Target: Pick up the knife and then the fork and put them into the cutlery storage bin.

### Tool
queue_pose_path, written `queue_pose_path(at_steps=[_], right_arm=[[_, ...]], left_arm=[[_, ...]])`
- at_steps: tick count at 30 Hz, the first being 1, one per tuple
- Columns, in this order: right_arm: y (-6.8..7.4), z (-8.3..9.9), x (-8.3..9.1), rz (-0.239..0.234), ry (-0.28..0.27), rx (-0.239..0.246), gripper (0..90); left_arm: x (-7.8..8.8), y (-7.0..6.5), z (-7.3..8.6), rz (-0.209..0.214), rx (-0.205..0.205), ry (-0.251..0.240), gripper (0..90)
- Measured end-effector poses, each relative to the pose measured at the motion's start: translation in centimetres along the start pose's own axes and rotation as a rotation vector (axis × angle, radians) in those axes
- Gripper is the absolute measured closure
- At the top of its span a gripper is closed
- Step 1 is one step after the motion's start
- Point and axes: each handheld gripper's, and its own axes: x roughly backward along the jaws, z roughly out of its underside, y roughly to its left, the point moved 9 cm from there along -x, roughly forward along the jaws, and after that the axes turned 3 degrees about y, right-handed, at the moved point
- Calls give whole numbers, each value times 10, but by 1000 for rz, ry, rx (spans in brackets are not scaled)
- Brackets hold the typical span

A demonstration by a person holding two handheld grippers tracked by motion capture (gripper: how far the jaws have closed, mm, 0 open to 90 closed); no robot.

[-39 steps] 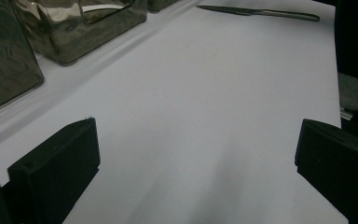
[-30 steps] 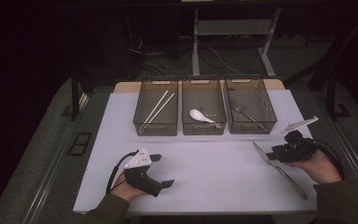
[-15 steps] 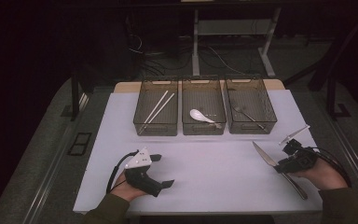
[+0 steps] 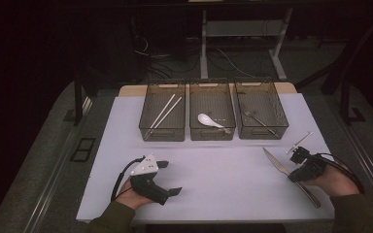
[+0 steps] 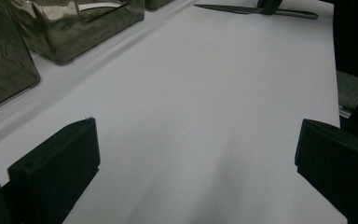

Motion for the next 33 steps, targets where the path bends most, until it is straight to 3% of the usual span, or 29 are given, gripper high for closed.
queue_pose_path(at_steps=[7,13,22,33], right_arm=[[1,-3,-1,21,48,24,794],[0,-3,0,2,45,43,797],[-8,-6,10,-46,-83,-1,797],[-17,-16,39,-99,-333,-55,802]], left_arm=[[0,0,0,0,1,1,0],[0,0,0,0,0,0,0],[1,0,0,-1,1,0,0],[1,1,0,-1,6,-5,0]])
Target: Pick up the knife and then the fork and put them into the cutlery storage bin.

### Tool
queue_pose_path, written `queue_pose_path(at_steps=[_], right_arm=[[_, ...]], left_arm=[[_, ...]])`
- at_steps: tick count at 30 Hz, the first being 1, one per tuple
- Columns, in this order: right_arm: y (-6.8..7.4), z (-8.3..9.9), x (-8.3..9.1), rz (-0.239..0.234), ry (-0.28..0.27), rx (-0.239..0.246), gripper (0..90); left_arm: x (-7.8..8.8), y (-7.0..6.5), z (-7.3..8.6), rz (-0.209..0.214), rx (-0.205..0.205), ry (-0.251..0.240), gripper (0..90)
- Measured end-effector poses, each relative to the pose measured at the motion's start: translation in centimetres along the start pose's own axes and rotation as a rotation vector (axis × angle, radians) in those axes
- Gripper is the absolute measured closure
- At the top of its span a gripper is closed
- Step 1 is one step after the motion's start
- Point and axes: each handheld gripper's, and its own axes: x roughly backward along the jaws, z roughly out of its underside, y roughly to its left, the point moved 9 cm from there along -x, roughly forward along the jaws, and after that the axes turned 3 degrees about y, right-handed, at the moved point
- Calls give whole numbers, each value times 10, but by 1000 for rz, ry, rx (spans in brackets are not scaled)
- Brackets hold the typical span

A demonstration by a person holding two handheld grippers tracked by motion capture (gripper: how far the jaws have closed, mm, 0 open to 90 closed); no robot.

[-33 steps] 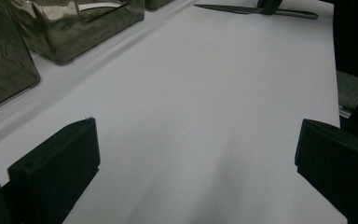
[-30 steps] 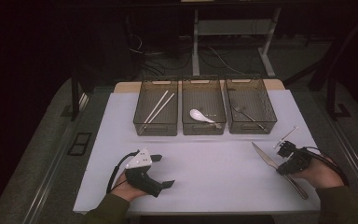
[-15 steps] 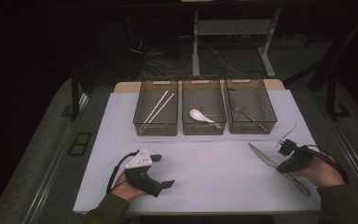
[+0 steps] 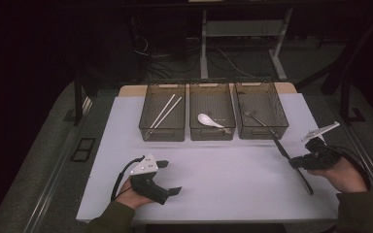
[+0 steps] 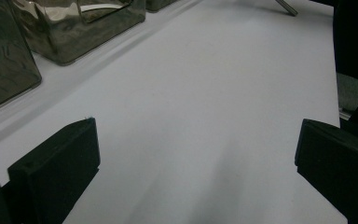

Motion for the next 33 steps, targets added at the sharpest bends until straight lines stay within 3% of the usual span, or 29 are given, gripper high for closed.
queue_pose_path(at_steps=[13,33], right_arm=[[-6,-15,19,-9,-159,-49,802],[-14,-57,39,-7,-305,-74,802]], left_arm=[[0,0,0,-1,-1,2,0],[0,1,0,-5,7,-1,0]])
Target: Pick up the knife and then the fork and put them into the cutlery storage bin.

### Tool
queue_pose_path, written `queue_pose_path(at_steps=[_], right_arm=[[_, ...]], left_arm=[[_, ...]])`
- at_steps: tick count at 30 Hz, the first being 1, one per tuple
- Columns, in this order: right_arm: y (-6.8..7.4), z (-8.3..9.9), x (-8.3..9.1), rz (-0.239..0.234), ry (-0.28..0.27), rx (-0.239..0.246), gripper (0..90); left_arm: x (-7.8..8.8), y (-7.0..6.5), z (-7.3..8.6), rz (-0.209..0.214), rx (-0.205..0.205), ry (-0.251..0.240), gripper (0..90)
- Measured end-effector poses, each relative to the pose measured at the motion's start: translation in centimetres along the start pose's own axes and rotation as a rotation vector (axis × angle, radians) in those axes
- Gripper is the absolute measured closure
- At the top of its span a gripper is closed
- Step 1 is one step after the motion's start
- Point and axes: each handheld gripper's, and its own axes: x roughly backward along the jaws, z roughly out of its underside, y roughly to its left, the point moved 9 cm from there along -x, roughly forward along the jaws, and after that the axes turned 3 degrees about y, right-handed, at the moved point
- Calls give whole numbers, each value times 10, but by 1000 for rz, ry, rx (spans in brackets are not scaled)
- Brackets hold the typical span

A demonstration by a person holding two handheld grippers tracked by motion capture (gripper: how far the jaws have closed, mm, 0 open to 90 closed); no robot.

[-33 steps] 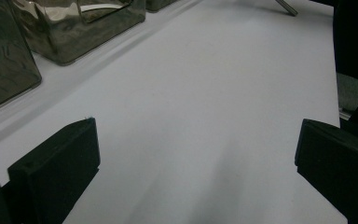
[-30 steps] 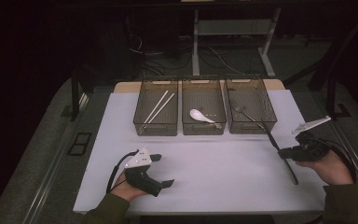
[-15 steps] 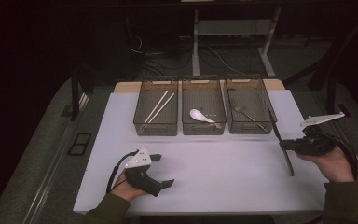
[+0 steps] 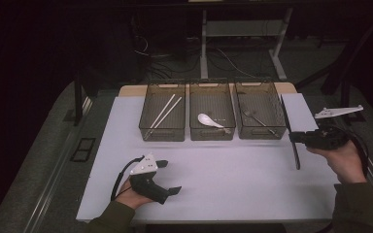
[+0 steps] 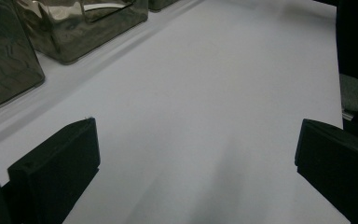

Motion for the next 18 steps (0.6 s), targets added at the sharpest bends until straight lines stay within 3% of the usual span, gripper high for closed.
queue_pose_path(at_steps=[9,18], right_arm=[[-5,-26,0,17,-52,0,802],[-9,-65,-4,43,-80,9,802]], left_arm=[[1,1,0,-3,-2,1,0],[1,1,0,-3,-3,1,0]])
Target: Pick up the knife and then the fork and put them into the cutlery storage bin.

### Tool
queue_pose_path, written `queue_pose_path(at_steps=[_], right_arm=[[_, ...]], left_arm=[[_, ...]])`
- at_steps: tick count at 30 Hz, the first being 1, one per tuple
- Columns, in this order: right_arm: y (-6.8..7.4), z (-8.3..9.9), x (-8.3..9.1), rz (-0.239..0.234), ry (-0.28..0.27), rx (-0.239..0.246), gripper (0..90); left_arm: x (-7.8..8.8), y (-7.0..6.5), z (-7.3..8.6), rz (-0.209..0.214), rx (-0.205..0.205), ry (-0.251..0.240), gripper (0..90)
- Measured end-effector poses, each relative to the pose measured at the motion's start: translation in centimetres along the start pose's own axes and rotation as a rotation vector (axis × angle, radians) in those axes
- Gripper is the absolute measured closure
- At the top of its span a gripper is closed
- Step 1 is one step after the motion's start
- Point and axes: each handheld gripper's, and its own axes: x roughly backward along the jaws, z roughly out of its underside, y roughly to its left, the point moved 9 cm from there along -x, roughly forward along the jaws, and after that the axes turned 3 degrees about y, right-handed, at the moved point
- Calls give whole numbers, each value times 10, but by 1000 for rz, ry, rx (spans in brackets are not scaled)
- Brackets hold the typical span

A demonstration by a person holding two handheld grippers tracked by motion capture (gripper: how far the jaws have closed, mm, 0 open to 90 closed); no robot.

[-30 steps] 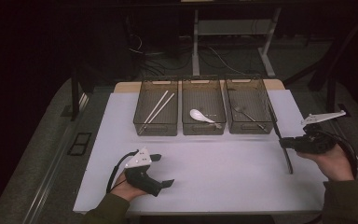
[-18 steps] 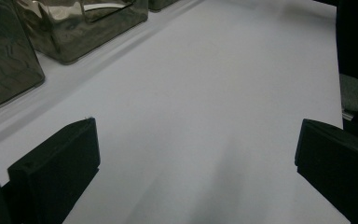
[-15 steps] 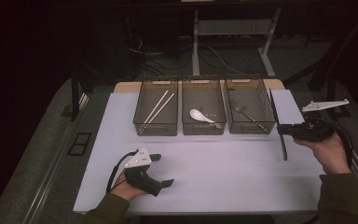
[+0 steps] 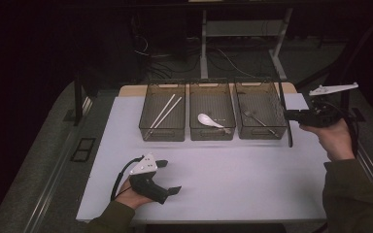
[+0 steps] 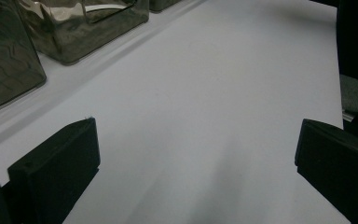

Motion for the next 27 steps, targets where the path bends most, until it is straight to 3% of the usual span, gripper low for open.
queue_pose_path(at_steps=[16,22,27], right_arm=[[-19,-70,-28,96,-54,24,801],[-34,-64,-54,148,-5,22,801],[-44,-50,-71,158,23,5,801]], left_arm=[[2,2,0,1,-3,-6,0],[2,1,-1,5,-6,-8,0],[2,1,-1,7,-5,-9,0]])
